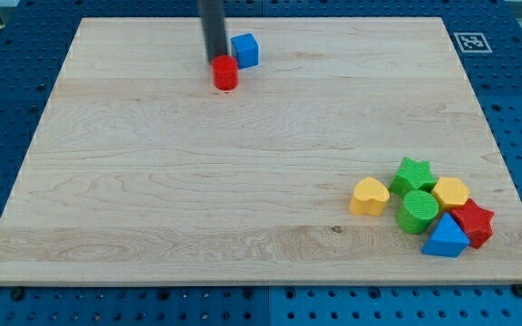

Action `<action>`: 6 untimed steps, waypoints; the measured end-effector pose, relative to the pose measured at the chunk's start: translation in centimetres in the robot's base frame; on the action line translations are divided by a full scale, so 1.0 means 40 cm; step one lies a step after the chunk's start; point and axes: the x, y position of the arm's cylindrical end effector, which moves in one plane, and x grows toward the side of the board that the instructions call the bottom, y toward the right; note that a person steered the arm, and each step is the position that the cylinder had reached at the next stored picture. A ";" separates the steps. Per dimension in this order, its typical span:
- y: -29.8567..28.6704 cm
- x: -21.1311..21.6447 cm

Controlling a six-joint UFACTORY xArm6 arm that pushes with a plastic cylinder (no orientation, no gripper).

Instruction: Push the red circle to the bottom of the blue cube

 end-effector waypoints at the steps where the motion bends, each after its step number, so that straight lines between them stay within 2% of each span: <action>1: 0.090 0.052; 2: 0.099 0.067; 4: -0.011 0.039; 5: -0.017 0.064; 6: 0.103 0.080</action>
